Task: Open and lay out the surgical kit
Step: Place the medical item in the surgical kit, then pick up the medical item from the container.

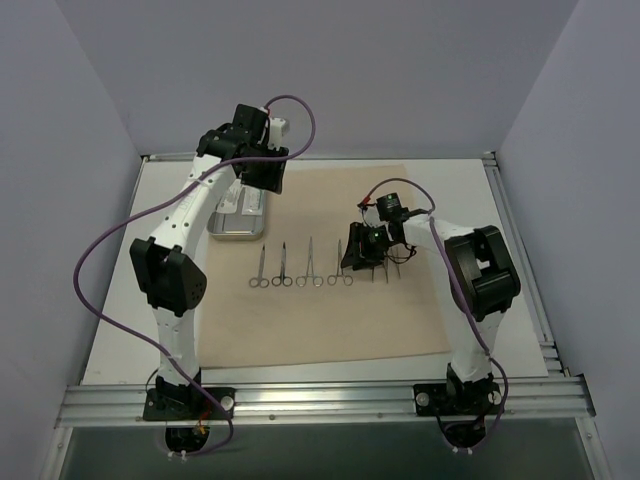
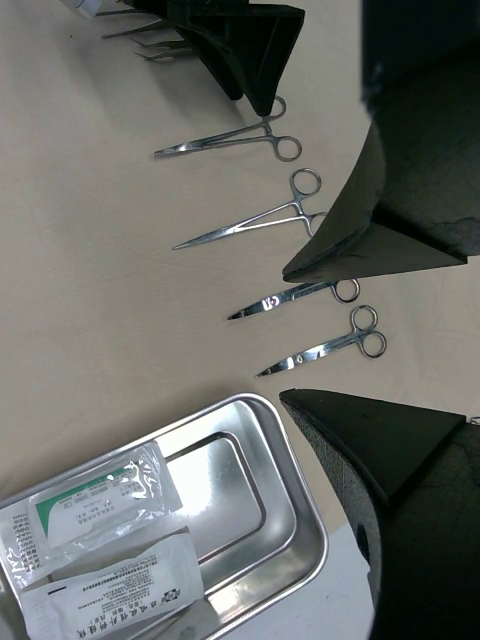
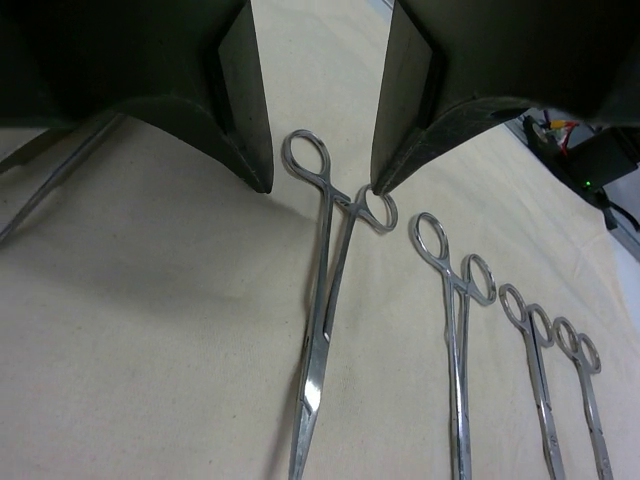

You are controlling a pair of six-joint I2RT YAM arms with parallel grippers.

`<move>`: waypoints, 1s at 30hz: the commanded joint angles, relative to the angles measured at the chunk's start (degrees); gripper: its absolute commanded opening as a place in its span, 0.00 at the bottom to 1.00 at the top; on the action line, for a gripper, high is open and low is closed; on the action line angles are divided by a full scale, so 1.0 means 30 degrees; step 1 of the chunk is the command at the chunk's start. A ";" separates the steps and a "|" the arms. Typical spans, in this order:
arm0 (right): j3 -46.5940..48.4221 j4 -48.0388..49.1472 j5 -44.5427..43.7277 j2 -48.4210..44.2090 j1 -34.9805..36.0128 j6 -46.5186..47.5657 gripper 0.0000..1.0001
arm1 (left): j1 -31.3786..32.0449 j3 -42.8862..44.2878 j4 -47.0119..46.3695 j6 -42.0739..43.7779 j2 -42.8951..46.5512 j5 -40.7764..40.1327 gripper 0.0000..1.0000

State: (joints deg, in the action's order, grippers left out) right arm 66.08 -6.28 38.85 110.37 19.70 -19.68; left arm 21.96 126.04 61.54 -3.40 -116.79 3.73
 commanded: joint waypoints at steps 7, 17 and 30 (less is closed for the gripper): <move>0.3190 -0.3968 -0.2458 -0.1834 0.0229 0.0965 0.42 | -0.0433 0.0643 -0.0210 0.0253 0.0231 -0.1298 0.56; 0.4662 -0.4467 -0.4746 -0.2600 0.0229 0.0613 0.42 | -0.2951 0.3101 0.1048 0.1982 -0.4541 -0.5226 0.49; 0.3665 -0.3999 -0.4688 -0.2482 0.0463 0.0116 0.42 | -0.3335 0.5303 -0.3015 0.5026 -0.8851 -0.8034 0.62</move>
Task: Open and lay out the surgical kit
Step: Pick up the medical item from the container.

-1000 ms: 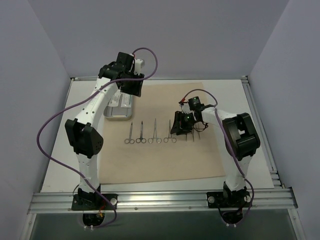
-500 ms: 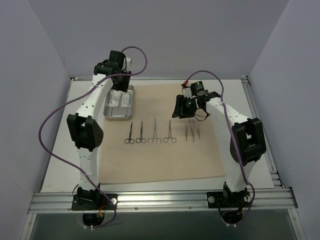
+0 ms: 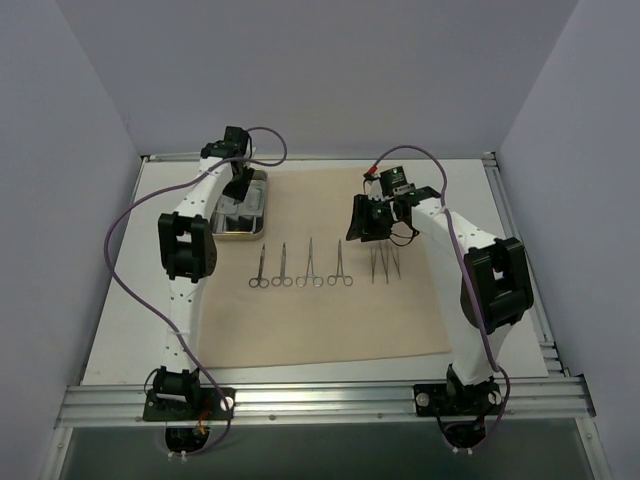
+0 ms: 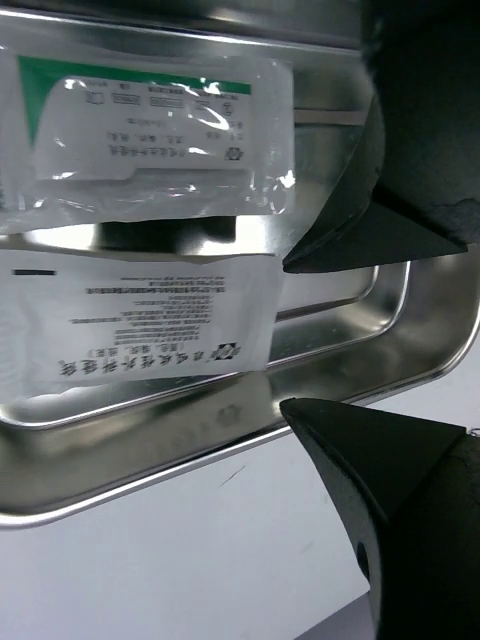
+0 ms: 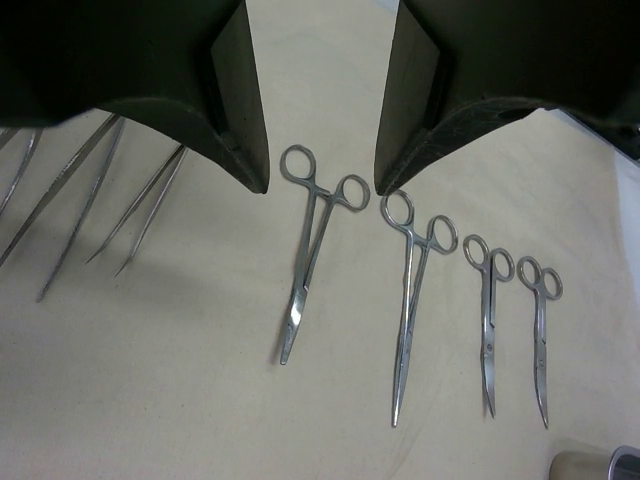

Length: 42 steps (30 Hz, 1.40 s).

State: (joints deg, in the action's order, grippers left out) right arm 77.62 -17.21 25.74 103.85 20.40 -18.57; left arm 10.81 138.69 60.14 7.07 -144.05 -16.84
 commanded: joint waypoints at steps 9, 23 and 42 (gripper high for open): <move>-0.0182 -0.0561 -0.0551 -0.0253 0.0406 -0.0374 0.42 | 0.0440 0.1260 -0.3461 0.1862 -0.0938 -0.0188 0.62; -0.0182 -0.1147 -0.0991 -0.0662 0.0494 -0.0344 0.42 | 0.0353 0.2548 -0.3639 0.0778 -0.3047 -0.0888 0.52; 0.1163 -0.1089 -0.1166 -0.1277 0.0523 -0.0462 0.42 | 0.0235 0.2079 -0.3261 -0.0715 0.1489 -0.0515 0.02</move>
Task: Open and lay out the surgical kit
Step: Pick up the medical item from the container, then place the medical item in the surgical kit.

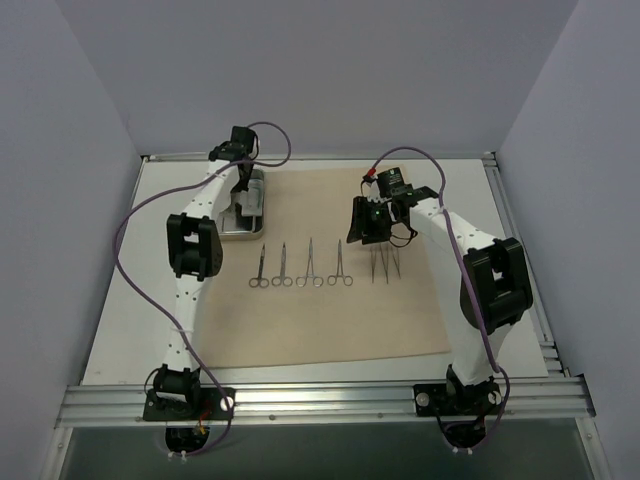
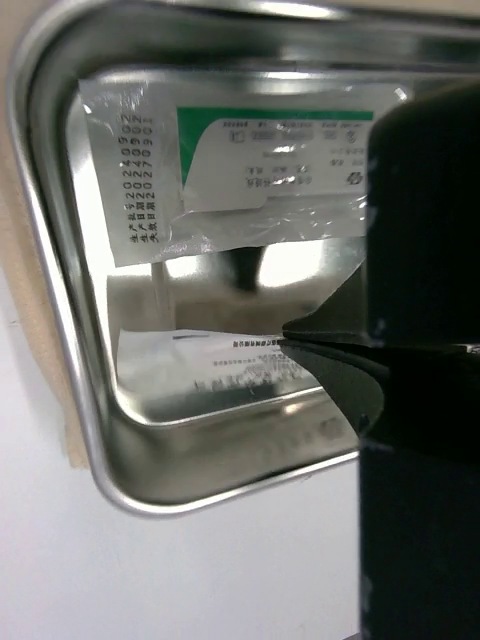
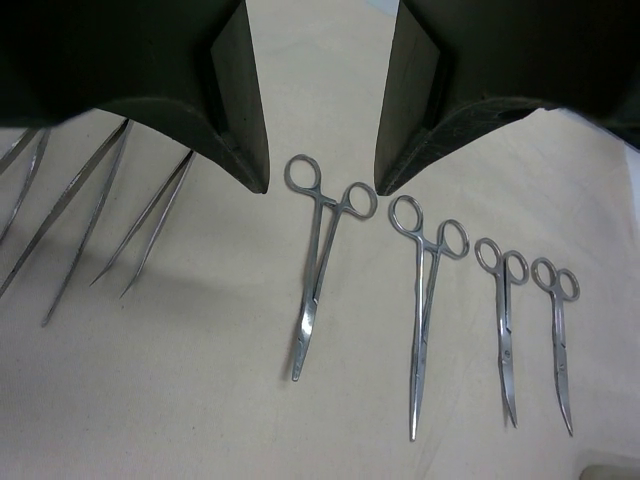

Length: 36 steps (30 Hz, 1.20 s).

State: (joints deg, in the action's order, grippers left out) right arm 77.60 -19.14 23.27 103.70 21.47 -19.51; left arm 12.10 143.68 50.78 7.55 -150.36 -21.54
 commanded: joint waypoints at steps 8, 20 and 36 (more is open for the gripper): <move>0.2696 0.1421 -0.0257 -0.2280 0.0166 0.0115 0.43 | -0.0253 0.0420 0.2139 -0.2252 0.8044 0.7463 0.02; -0.1286 1.5362 0.4837 -0.6148 0.0166 0.0437 0.62 | 0.0215 -0.0898 0.3785 -0.0647 1.1942 2.2965 0.02; -0.0556 1.1953 0.8267 -0.6908 -0.1151 0.6553 0.68 | 0.3730 0.0476 0.8821 0.4218 1.2388 2.3410 0.02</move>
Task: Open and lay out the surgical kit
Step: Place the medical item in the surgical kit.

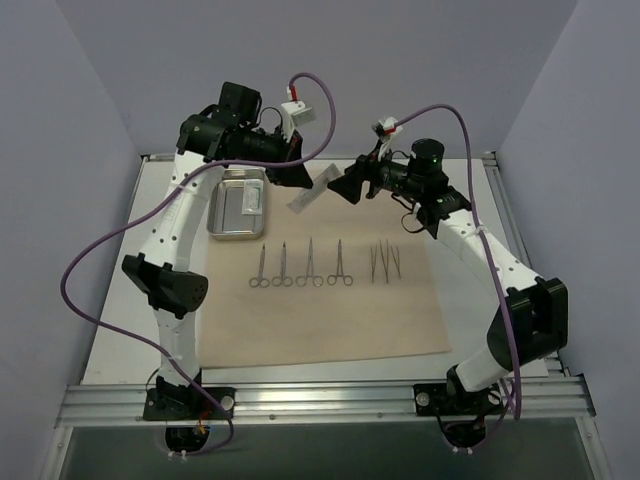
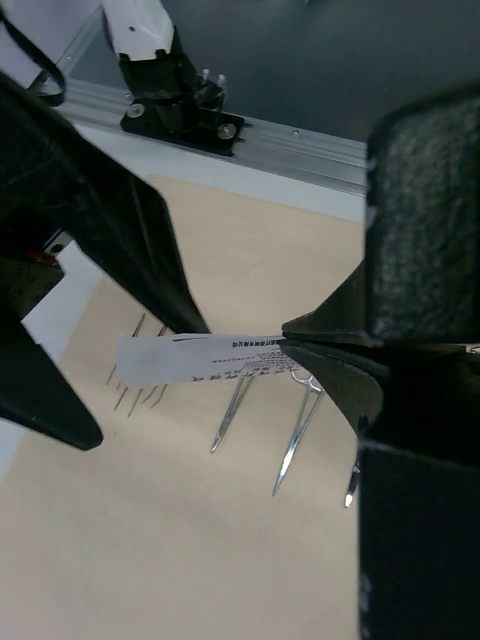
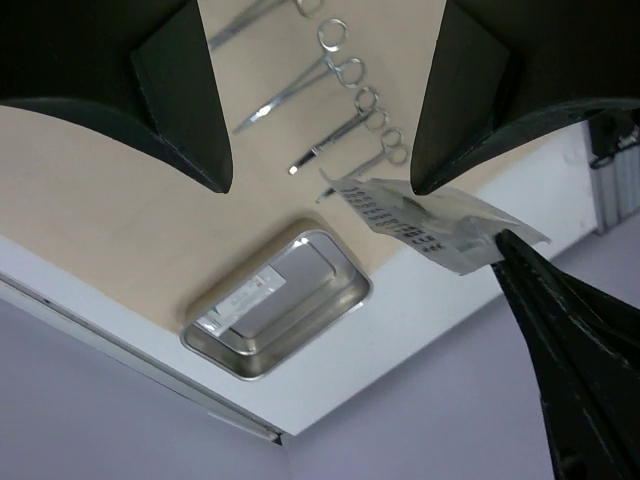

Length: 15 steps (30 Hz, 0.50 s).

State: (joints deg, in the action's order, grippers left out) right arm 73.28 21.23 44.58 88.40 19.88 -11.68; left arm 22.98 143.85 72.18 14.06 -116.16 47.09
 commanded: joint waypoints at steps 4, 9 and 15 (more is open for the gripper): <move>0.2818 -0.7939 0.1897 -0.1606 -0.0767 0.8487 0.67 | 0.0688 0.0624 0.2657 0.3424 0.0927 0.0124 0.02; 0.3028 -0.9187 0.3210 -0.1956 -0.0709 1.0571 0.67 | 0.1128 0.0536 0.3068 0.3866 0.0956 -0.0169 0.02; 0.3553 -0.9891 0.3628 -0.1430 -0.0386 1.0837 0.66 | 0.1508 0.0624 0.3770 0.4539 0.0927 -0.0024 0.02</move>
State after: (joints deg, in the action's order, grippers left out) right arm 81.23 -6.09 52.86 84.53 18.11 17.72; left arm 26.87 143.85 76.93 24.69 -116.16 46.22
